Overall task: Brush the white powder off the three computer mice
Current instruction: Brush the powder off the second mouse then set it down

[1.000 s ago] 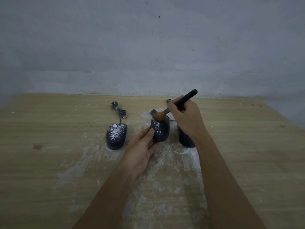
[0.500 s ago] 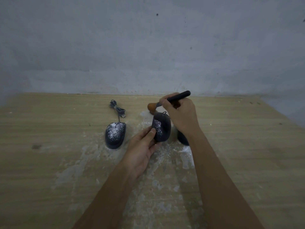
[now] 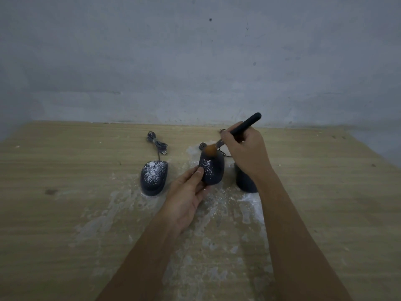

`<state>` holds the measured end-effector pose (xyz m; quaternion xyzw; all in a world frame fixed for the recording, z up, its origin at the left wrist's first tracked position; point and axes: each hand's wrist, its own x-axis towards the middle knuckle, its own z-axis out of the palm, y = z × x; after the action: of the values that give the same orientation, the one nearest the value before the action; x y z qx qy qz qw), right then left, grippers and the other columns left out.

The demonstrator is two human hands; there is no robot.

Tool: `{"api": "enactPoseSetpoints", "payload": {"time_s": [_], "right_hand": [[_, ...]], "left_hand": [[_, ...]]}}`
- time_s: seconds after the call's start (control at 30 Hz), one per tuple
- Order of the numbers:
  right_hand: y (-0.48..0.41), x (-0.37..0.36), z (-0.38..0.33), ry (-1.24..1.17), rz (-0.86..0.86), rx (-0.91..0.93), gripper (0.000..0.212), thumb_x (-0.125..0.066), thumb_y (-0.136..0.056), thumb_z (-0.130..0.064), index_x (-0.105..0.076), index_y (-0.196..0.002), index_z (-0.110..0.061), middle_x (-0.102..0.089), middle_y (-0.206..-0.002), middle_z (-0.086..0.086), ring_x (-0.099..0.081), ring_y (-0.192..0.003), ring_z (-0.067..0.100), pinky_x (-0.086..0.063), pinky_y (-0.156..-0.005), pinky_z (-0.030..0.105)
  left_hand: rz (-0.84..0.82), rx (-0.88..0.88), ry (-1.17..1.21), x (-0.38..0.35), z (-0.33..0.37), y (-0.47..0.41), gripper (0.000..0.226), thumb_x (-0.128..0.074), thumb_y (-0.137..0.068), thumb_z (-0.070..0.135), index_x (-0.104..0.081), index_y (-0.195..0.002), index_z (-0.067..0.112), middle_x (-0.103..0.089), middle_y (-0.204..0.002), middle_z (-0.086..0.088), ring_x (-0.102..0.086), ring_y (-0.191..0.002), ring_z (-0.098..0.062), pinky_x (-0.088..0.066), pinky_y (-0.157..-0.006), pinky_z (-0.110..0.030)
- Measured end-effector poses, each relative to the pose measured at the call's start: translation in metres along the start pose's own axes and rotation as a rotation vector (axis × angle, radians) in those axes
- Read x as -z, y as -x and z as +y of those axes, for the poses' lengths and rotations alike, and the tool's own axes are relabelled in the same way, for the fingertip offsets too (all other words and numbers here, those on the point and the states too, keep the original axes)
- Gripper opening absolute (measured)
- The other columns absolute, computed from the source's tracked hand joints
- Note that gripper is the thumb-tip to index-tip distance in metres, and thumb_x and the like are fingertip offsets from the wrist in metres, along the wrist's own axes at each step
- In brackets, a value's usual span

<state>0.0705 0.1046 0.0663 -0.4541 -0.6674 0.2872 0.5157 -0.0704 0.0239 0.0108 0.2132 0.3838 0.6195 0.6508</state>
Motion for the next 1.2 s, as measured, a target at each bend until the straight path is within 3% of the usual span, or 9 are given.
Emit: {"api": "enactPoseSetpoints", "payload": {"time_s": [0.17, 0.33, 0.4, 0.47, 0.57, 0.7, 0.9, 1.07, 1.2], "right_hand": [[0.007, -0.010, -0.007, -0.006, -0.135, 0.033, 0.007, -0.070, -0.093, -0.028, -0.074, -0.091, -0.023, -0.074, -0.082, -0.008, -0.067, -0.077, 0.016, -0.054, -0.066, 0.031], [0.000, -0.002, -0.006, -0.067, 0.039, 0.045, 0.008, -0.065, -0.093, -0.017, -0.067, -0.086, -0.015, -0.067, -0.065, -0.015, -0.056, -0.056, -0.002, -0.042, -0.052, 0.013], [0.002, -0.002, -0.004, 0.000, -0.026, 0.044, 0.008, -0.065, -0.092, -0.019, -0.066, -0.085, -0.016, -0.068, -0.067, -0.014, -0.060, -0.060, 0.000, -0.047, -0.056, 0.018], [0.007, -0.009, -0.006, 0.036, -0.104, 0.027, 0.008, -0.068, -0.092, -0.028, -0.069, -0.088, -0.021, -0.072, -0.078, -0.009, -0.067, -0.073, 0.011, -0.056, -0.065, 0.032], [0.007, -0.017, -0.010, -0.022, -0.094, 0.053, 0.006, -0.069, -0.094, -0.030, -0.071, -0.088, -0.029, -0.074, -0.084, -0.003, -0.068, -0.080, 0.021, -0.054, -0.068, 0.040], [0.001, -0.003, -0.006, -0.050, 0.018, 0.040, 0.009, -0.066, -0.093, -0.023, -0.068, -0.085, -0.020, -0.064, -0.065, -0.014, -0.055, -0.058, 0.002, -0.043, -0.054, 0.018], [0.007, -0.011, -0.011, 0.012, -0.161, 0.033, 0.007, -0.070, -0.093, -0.031, -0.073, -0.090, -0.025, -0.074, -0.084, -0.007, -0.068, -0.083, 0.018, -0.055, -0.073, 0.034], [0.003, -0.003, -0.011, -0.016, -0.016, 0.079, 0.007, -0.069, -0.095, -0.030, -0.072, -0.090, -0.026, -0.068, -0.072, -0.011, -0.057, -0.061, 0.012, -0.045, -0.054, 0.026], [0.010, -0.010, -0.014, 0.096, -0.202, 0.057, 0.010, -0.074, -0.092, -0.030, -0.077, -0.092, -0.021, -0.076, -0.086, -0.005, -0.070, -0.077, 0.013, -0.057, -0.067, 0.033]], "left_hand": [[-0.036, 0.020, 0.014, 0.000, -0.001, 0.001, 0.029, -0.055, -0.099, 0.010, -0.060, -0.126, 0.001, -0.073, -0.117, -0.016, -0.071, -0.108, -0.023, -0.060, -0.080, -0.027], [-0.017, 0.013, 0.047, 0.001, 0.003, 0.000, 0.030, -0.055, -0.099, 0.009, -0.060, -0.127, -0.002, -0.073, -0.115, -0.017, -0.074, -0.098, -0.019, -0.061, -0.080, -0.027], [-0.020, 0.019, 0.049, 0.000, 0.004, 0.000, 0.031, -0.055, -0.099, 0.008, -0.059, -0.128, -0.002, -0.073, -0.116, -0.018, -0.073, -0.099, -0.019, -0.060, -0.083, -0.028], [-0.030, 0.028, 0.048, 0.000, 0.003, 0.001, 0.031, -0.054, -0.099, 0.007, -0.058, -0.128, -0.002, -0.073, -0.115, -0.017, -0.073, -0.099, -0.020, -0.060, -0.082, -0.028], [-0.041, 0.024, 0.043, 0.000, 0.003, 0.001, 0.030, -0.055, -0.099, 0.009, -0.059, -0.127, -0.002, -0.073, -0.116, -0.016, -0.073, -0.102, -0.020, -0.059, -0.084, -0.028], [-0.031, -0.004, 0.045, 0.003, 0.004, -0.001, 0.032, -0.058, -0.097, 0.012, -0.060, -0.127, 0.000, -0.073, -0.117, -0.013, -0.071, -0.107, -0.019, -0.058, -0.087, -0.027], [-0.052, 0.001, 0.043, 0.002, 0.001, 0.000, 0.033, -0.057, -0.098, 0.011, -0.058, -0.129, -0.001, -0.072, -0.119, -0.014, -0.069, -0.111, -0.021, -0.056, -0.093, -0.029], [-0.052, -0.027, 0.026, 0.003, 0.002, 0.000, 0.033, -0.057, -0.098, 0.013, -0.058, -0.129, 0.002, -0.073, -0.119, -0.011, -0.069, -0.112, -0.018, -0.054, -0.097, -0.030], [-0.067, -0.024, 0.007, 0.001, 0.001, 0.001, 0.030, -0.056, -0.098, 0.014, -0.059, -0.127, 0.005, -0.073, -0.118, -0.011, -0.070, -0.110, -0.019, -0.055, -0.093, -0.029]]}}
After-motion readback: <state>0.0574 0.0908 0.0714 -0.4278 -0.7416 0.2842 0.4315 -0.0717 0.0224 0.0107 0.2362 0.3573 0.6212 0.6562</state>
